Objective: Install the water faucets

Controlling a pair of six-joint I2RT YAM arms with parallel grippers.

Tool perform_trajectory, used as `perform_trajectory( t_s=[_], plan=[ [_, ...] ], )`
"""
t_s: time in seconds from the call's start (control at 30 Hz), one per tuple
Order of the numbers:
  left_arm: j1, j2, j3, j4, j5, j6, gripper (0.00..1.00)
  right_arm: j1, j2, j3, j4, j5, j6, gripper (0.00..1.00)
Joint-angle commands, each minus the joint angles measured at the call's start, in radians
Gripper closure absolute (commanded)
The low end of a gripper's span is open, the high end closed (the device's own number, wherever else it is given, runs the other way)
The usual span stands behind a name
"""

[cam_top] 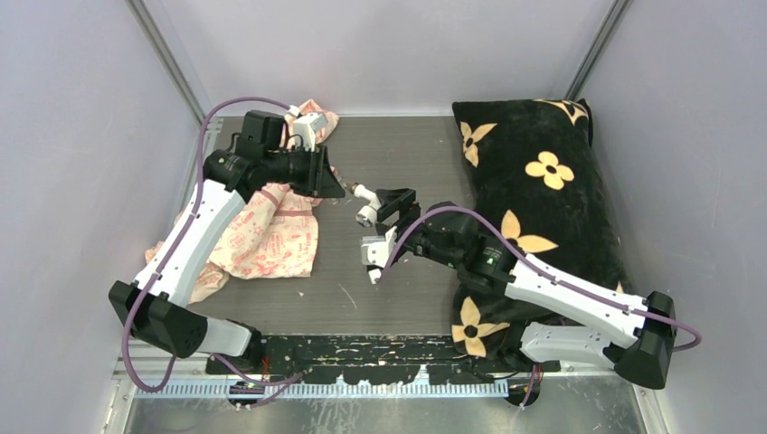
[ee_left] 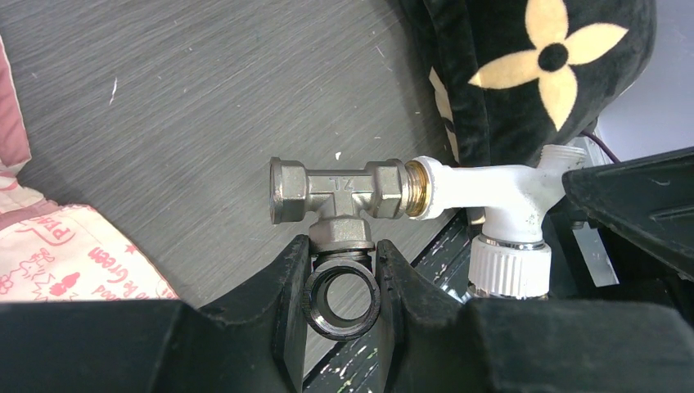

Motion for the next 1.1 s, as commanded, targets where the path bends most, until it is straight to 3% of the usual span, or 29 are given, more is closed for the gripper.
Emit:
perform_trajectory(
  t_s=[0.0,0.27,0.37,0.53,0.73,0.87,1.07],
  plan=[
    [0.007,-0.005,0.047,0.031,0.067,0.015,1.0,0.006,0.008,0.003,0.162,0.046,-0.059,0.23],
    [0.006,-0.024,0.017,0.063,0.085,0.016,1.0,0.006,0.077,-0.023,0.371,0.03,0.177,0.38],
    [0.007,-0.041,0.004,0.079,0.077,0.021,1.0,0.005,0.094,-0.038,0.434,0.054,0.28,0.53],
    [0.006,-0.085,-0.046,0.145,0.055,0.025,1.0,-0.002,0.084,-0.012,0.402,0.063,0.522,0.88],
    [0.005,-0.217,-0.237,0.397,0.031,0.029,1.0,-0.126,0.073,0.043,0.352,-0.022,1.101,0.83],
    [0.006,-0.296,-0.349,0.551,-0.016,0.063,1.0,-0.227,0.086,0.088,0.312,-0.109,1.488,0.98],
    [0.004,-0.399,-0.561,0.849,-0.076,0.081,1.0,-0.335,0.217,0.262,0.146,-0.312,1.902,0.99]
  ],
)
